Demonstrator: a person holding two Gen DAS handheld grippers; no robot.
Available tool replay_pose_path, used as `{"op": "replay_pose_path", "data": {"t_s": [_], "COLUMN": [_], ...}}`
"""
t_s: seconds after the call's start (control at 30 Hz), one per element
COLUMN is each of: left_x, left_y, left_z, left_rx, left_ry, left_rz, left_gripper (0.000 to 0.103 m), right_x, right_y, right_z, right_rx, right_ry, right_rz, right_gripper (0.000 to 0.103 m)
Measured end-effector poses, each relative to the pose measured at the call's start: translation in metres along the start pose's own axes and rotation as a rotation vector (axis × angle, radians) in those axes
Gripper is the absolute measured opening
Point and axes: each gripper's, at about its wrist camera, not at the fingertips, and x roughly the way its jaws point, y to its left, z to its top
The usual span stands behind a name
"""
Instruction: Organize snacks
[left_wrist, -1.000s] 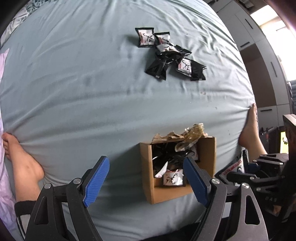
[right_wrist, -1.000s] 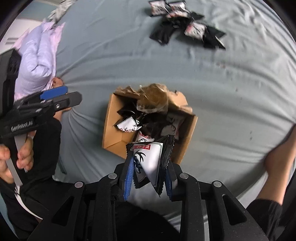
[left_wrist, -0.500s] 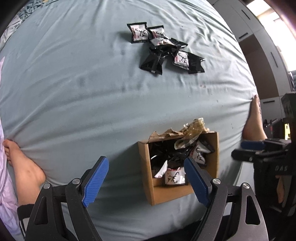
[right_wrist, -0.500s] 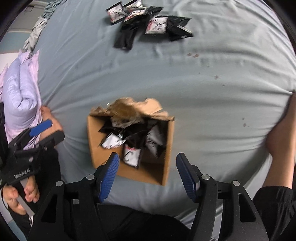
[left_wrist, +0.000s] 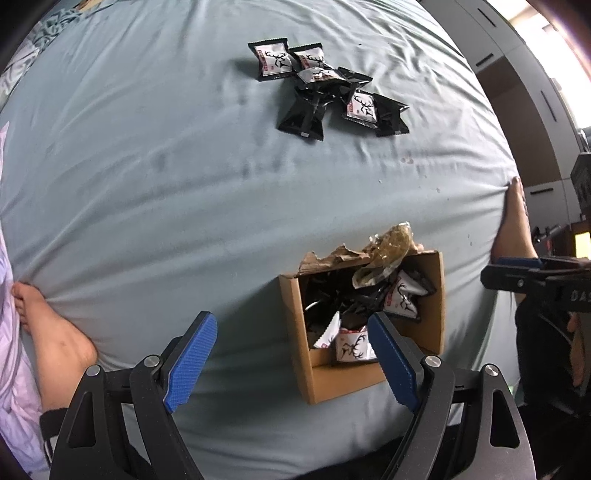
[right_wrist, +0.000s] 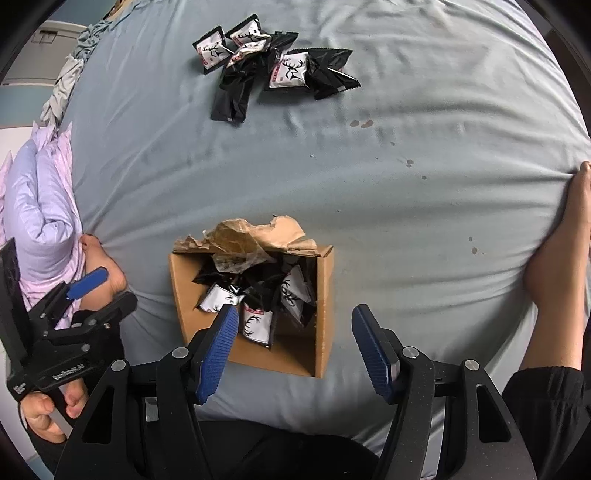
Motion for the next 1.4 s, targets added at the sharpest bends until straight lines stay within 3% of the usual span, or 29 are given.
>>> {"op": "replay_pose_path", "data": {"t_s": [1.4], "left_x": [0.0028], "left_y": [-0.0004], "left_z": [-0.0014], "left_rx": [0.003], "left_ry": [0.016], "left_rz": [-0.004], "left_gripper": [0.085], "right_x": [0.0104], "right_y": [0.0025], "right_z": [0.0035], "right_rx": [-0.019], "right_ry": [0.005], "right_rz": [-0.037], "right_gripper": [0.063]}}
